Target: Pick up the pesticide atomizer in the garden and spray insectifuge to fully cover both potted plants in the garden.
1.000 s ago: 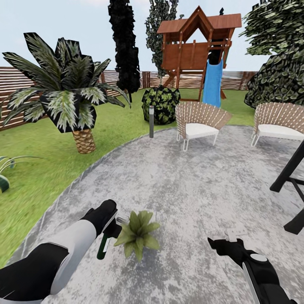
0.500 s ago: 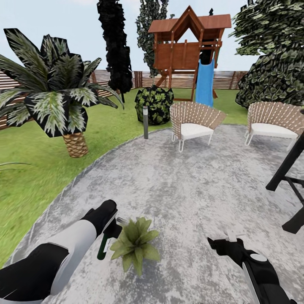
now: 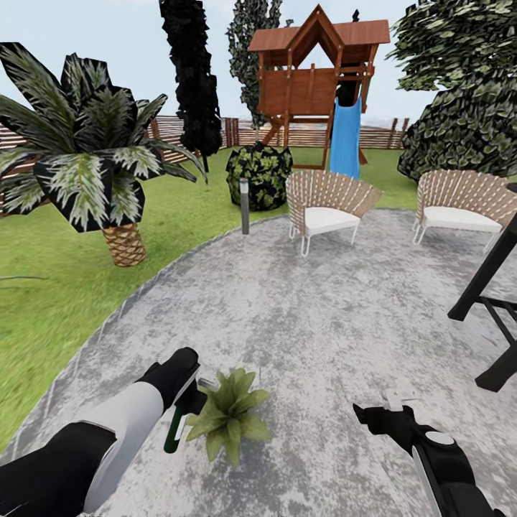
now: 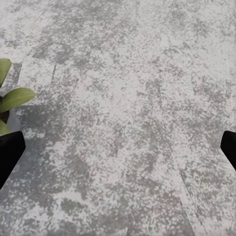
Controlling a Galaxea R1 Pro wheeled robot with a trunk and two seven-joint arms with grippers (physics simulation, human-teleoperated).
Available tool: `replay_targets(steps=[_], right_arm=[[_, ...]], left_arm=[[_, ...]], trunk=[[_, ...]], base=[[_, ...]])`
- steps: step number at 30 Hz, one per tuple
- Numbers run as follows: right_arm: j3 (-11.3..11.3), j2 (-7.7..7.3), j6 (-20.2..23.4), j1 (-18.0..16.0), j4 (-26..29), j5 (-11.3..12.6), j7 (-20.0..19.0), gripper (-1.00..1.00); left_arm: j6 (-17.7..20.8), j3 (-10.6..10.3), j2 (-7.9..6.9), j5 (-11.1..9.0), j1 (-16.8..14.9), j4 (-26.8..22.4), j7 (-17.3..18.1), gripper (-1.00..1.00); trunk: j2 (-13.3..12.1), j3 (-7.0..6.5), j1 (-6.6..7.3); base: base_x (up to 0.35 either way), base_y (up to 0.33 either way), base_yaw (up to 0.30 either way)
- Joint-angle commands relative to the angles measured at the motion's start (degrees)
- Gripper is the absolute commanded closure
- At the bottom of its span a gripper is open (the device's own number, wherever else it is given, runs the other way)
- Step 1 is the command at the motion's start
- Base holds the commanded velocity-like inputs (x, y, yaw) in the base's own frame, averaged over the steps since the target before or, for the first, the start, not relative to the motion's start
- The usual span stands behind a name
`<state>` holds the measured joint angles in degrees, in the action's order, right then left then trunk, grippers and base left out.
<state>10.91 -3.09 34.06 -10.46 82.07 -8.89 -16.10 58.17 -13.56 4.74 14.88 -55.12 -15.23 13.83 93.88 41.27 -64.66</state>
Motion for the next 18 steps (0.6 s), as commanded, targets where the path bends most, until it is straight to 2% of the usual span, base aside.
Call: replay_targets(steps=[1, 16, 17, 18], right_arm=[[0.07, 0.01, 0.22, -0.04, 0.1, -0.6, -0.51, -1.0], [0.07, 0.01, 0.22, -0.04, 0.11, -0.6, -0.51, -1.0], [0.07, 0.01, 0.22, -0.03, 0.11, -0.6, -0.51, -1.0], [0.07, 0.01, 0.22, -0.04, 0.11, -0.6, -0.51, -1.0]], left_arm=[[0.15, -0.15, 0.0, 0.67, 0.12, -0.06, 0.59, 1.0], [0.11, 0.1, 0.03, 0.48, 0.27, -0.06, 0.66, 1.0], [0.1, 0.24, 0.05, 0.45, 0.27, -0.06, 0.71, 1.0], [0.1, 1.39, 0.07, 0.43, 0.27, -0.06, 1.6, 1.0]], trunk=[[0.03, 0.14, 0.01], [0.03, 1.28, 0.01], [0.03, 1.29, 0.01], [0.03, 1.3, 0.01]], base=[[0.0, 0.0, 0.08], [0.0, 0.0, 0.064], [0.0, 0.0, 0.007], [0.0, 0.0, 0.004]])
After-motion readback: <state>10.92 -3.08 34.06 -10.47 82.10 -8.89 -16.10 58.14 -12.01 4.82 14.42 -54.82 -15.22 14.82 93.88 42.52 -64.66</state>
